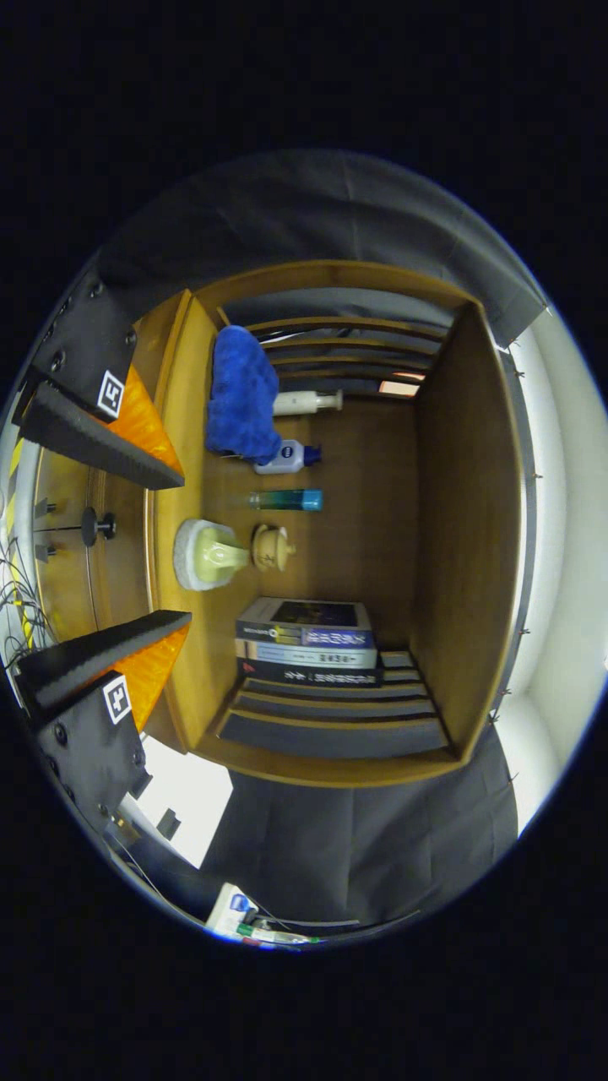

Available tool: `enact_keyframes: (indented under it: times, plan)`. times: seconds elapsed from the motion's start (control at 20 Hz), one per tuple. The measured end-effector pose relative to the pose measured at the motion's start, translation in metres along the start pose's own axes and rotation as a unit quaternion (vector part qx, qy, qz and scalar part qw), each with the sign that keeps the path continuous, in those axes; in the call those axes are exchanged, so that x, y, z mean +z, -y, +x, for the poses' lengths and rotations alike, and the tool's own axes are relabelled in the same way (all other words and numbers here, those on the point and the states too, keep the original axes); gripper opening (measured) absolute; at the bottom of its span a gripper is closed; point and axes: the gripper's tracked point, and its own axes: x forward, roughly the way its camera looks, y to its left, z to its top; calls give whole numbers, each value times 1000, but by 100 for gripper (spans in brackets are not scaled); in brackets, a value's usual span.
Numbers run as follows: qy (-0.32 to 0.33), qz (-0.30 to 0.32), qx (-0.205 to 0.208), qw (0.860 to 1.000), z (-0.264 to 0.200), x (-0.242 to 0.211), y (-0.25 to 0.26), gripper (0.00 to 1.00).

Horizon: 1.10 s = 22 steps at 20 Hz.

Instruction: Pull open the drawer, take out the items inside it, and place them on the countertop above the cabinet.

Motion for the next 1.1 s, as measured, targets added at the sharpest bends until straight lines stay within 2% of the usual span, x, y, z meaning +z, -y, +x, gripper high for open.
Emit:
enact_keyframes:
  times: [0.3, 0.45, 0.75, 1.1]
  plan:
    - [24, 46, 10, 999, -37, 31, 27, 95]
    - [15, 37, 2, 999, -43, 34, 46, 95]
    - [33, 64, 18, 997, -65, 65, 56, 97]
    - [63, 63, 29, 996, -88, 95, 61, 97]
